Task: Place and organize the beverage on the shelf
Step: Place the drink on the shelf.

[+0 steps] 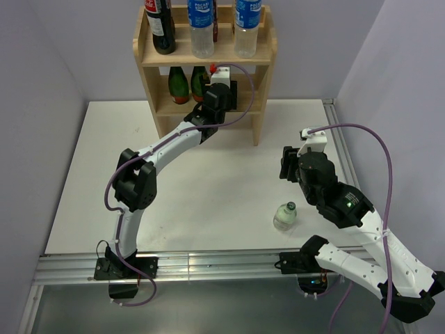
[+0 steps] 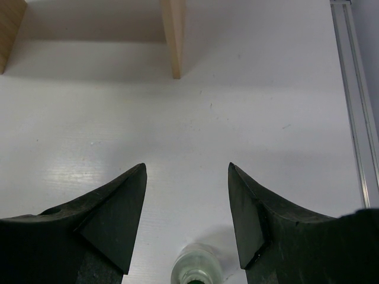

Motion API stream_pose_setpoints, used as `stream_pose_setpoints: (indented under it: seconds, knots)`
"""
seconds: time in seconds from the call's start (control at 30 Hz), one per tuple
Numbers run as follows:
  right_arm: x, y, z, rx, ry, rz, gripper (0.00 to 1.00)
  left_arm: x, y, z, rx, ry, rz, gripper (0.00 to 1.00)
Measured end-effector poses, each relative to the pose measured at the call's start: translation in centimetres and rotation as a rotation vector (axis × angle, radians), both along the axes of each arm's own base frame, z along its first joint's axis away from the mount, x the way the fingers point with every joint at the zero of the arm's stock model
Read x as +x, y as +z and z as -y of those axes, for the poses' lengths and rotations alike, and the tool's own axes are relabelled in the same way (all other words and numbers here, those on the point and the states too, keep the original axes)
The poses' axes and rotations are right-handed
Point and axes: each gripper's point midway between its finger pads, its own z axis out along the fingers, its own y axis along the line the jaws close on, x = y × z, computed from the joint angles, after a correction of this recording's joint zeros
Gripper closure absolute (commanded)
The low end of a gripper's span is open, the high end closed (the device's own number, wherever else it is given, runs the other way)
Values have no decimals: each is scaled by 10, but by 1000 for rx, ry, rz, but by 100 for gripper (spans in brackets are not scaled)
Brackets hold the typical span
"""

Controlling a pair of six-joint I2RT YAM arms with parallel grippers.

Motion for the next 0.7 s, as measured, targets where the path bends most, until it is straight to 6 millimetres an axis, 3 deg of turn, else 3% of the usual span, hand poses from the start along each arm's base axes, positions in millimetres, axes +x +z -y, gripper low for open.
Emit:
stream_pose_setpoints:
  seconds: [0.7]
  knots:
    - [0,1,-1,0,8,2,36,5,-1,-3,-4,22,-2,100]
